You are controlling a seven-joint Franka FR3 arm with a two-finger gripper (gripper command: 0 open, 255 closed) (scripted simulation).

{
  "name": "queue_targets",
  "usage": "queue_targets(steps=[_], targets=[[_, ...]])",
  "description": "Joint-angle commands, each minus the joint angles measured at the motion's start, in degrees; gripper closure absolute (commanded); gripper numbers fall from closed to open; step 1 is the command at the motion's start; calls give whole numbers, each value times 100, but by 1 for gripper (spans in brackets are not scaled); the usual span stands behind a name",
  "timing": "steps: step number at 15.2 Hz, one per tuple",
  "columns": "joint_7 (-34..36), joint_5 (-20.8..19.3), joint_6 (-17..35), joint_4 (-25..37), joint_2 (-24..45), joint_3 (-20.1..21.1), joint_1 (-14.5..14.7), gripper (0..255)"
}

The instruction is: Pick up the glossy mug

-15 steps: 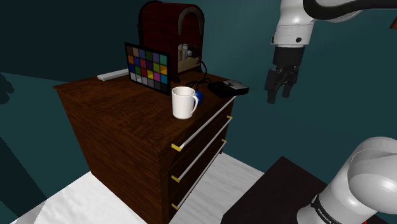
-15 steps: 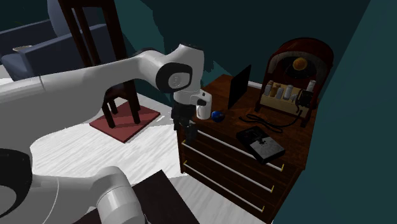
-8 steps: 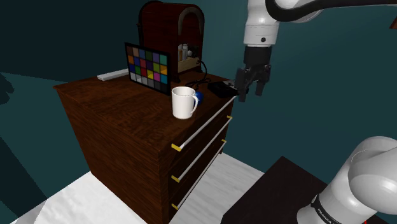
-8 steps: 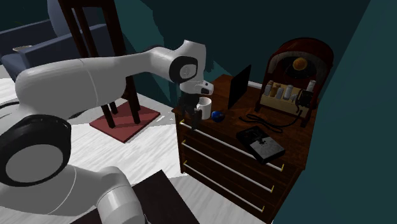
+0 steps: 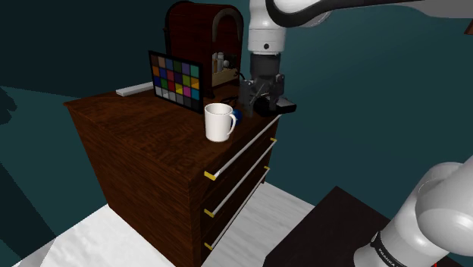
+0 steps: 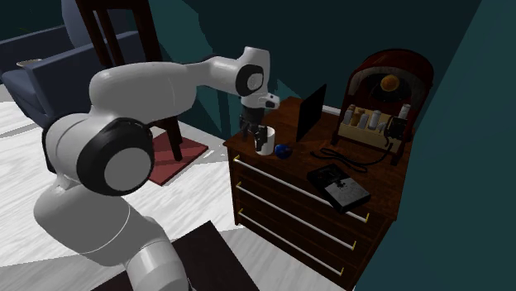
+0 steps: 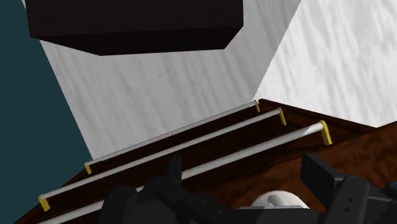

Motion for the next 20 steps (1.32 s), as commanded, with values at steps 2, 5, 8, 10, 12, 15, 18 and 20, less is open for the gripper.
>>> queue_targets(steps=[2, 5, 8, 10, 12, 15, 18, 20], targets=[[328, -182, 55, 621, 638, 203, 68, 0], [649, -433, 34, 1332, 1316, 372, 173, 0], [959, -737, -73, 2151, 2038, 496, 341, 0], [1147, -960, -201, 2776, 2550, 550, 496, 0], [1233, -1076, -285, 3123, 2821, 558, 596, 0], [1236, -1065, -40, 2847, 2789, 550, 577, 0], [1242, -1062, 198, 2593, 2772, 544, 560, 0], [1246, -1062, 321, 2466, 2768, 542, 552, 0]])
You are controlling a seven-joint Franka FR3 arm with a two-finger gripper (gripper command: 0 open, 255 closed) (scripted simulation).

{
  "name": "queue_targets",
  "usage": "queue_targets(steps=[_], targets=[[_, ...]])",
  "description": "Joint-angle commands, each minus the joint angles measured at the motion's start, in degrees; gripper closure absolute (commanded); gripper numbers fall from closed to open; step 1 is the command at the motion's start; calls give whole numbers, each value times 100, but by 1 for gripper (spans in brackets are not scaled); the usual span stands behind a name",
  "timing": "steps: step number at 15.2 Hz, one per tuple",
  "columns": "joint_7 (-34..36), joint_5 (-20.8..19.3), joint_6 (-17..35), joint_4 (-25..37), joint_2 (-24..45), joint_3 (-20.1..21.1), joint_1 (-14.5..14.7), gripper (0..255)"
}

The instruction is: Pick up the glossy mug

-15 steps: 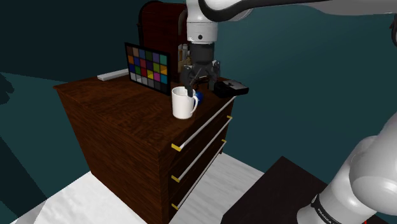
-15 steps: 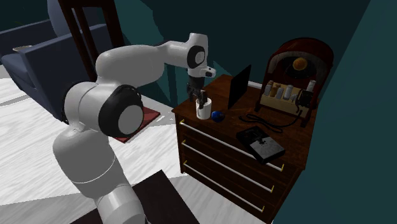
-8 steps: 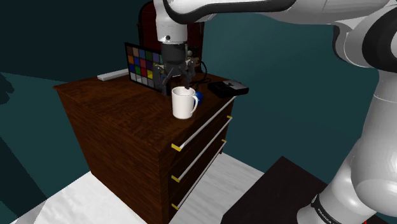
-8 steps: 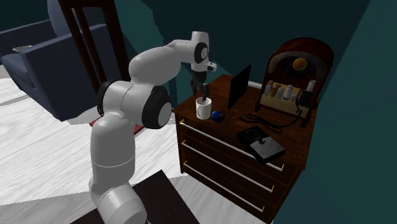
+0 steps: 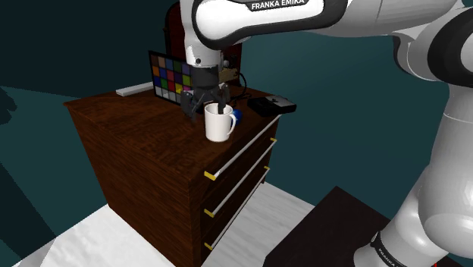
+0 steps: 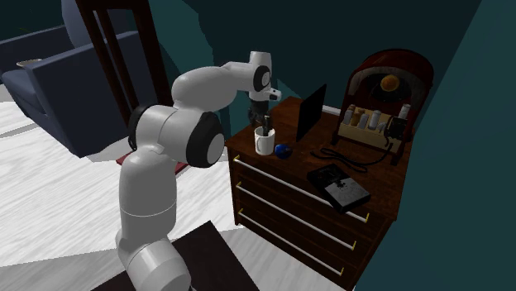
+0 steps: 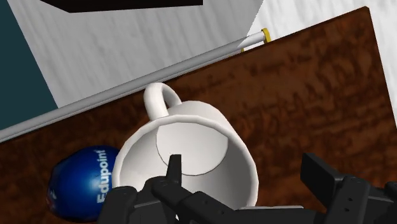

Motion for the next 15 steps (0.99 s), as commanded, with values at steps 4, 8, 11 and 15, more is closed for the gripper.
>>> queue_targets(steps=[4, 8, 11, 15], targets=[[6, 0, 58, -59, -4, 0, -1, 255], [6, 1, 59, -61, -6, 1, -1, 255], [4, -4, 53, -43, 8, -1, -1, 255], [-6, -5, -261, 287, 23, 6, 20, 255]])
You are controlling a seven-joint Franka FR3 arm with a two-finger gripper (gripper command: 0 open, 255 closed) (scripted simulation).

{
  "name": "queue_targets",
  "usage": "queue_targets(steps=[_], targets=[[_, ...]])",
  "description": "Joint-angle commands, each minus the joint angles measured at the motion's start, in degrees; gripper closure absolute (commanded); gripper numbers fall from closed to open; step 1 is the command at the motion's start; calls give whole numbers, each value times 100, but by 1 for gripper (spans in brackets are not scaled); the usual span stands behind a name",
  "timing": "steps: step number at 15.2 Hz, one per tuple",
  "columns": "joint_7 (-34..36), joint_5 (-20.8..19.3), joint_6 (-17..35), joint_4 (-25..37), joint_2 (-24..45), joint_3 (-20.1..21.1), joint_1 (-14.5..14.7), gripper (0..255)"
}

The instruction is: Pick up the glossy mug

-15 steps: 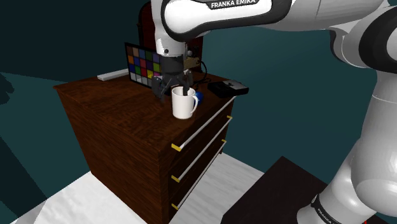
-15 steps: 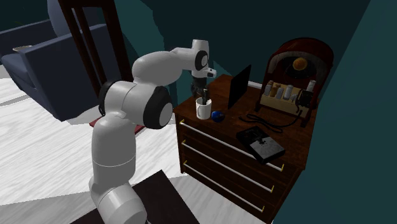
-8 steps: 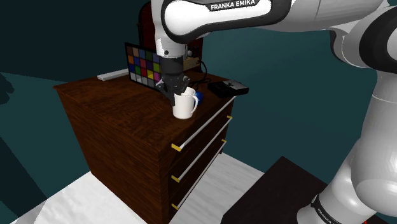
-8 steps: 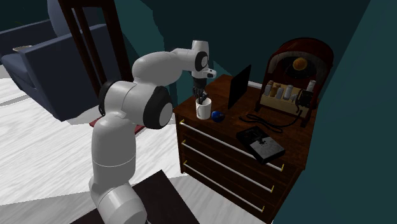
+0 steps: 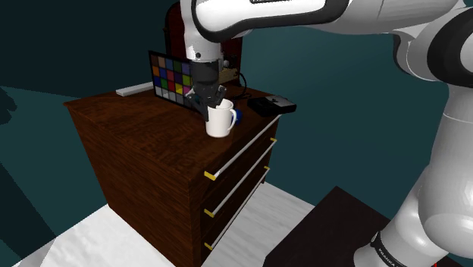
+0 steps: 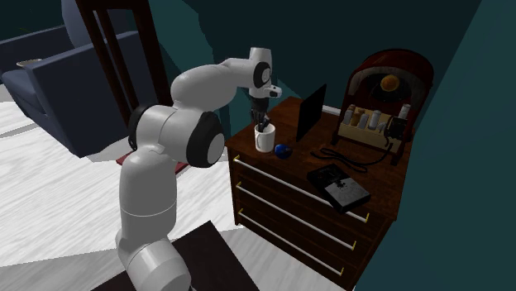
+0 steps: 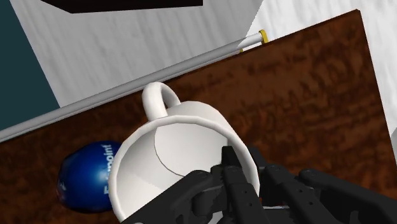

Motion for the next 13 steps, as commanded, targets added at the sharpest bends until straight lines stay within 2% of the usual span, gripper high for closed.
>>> queue_targets(steps=[1, 11, 13], targets=[[1, -5, -150, 166, 18, 5, 15, 255], [1, -69, -1008, 1200, 202, 23, 116, 255], [1, -71, -1022, 1217, 206, 23, 118, 255]])
